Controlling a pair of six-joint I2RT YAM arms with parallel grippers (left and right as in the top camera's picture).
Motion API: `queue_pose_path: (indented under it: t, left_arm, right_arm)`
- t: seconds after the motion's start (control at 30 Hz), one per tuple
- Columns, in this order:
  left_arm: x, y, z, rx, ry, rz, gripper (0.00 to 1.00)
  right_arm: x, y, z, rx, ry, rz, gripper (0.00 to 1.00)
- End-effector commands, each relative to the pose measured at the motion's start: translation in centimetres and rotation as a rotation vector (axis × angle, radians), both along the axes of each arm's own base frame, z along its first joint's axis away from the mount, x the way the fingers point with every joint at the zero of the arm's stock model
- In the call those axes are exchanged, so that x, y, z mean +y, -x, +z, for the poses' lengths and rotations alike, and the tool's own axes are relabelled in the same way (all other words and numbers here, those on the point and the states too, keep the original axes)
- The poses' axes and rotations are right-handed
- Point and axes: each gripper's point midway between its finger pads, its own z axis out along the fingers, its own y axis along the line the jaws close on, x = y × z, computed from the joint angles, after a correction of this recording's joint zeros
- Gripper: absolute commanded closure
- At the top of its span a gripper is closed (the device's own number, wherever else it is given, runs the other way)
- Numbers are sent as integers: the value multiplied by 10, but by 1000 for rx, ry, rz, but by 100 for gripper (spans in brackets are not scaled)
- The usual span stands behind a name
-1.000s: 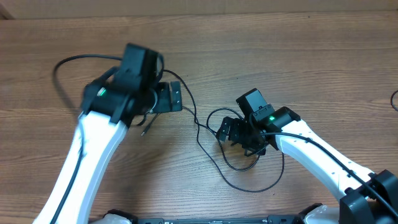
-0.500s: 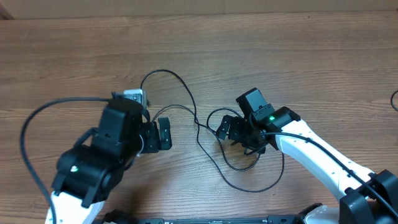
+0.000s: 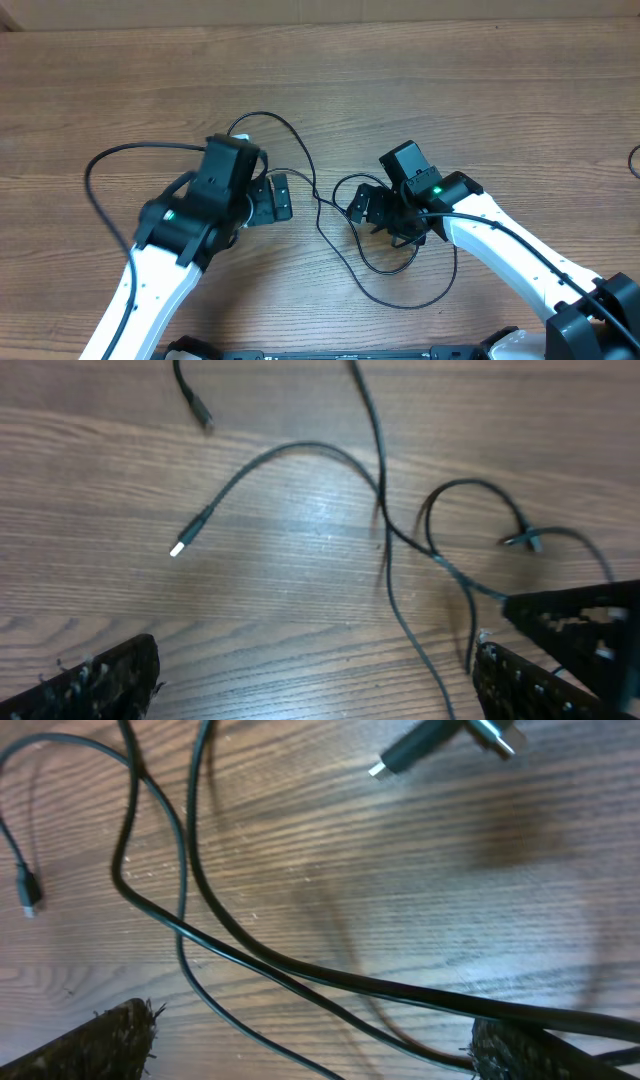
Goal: Untangle cables
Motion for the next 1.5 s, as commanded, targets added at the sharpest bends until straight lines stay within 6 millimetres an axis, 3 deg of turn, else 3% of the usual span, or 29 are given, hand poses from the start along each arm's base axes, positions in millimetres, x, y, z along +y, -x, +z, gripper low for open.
queue_pose_path:
  t: [0.0,0.1,0.23,0.37,0.53,0.67,0.97,1.1,1.27,1.33,1.4,1.47]
  left_arm:
    - [-4,-3,-18,66,-10,7,1]
    - [-11,-3,-32,123,-1,-8,0]
    - [-12,-4,-38,144,-5,-10,1]
    - [-12,-12,-34,106,4,-2,1]
    - [2,-17,-25,84,54,122,0]
    - [21,-20,-17,57,48,183,0]
    - [44,-18,-8,46,105,340,0]
    - [45,-17,-7,43,106,344,1]
    - [46,-13,-9,61,98,345,0]
    - [47,-11,-10,70,94,345,1]
    - [47,-9,-11,77,90,346,0]
    - [48,-8,-11,81,86,343,1]
  right_arm:
    - [9,1,3,-17,-39,68,0]
    - [9,2,4,-84,-21,234,0]
    - [8,8,12,-86,-6,332,1]
    - [36,19,21,-139,-80,495,4]
    - [50,21,16,-243,43,586,5]
    - [45,6,16,-352,191,600,0]
    - [41,-33,28,-576,359,704,2]
    - [42,-33,12,-540,376,730,13]
    - [48,-29,-13,-487,378,771,13]
    - [46,-32,-28,-464,404,773,18]
    - [44,-30,-42,-430,417,782,25]
    - [43,-29,-51,-404,426,788,48]
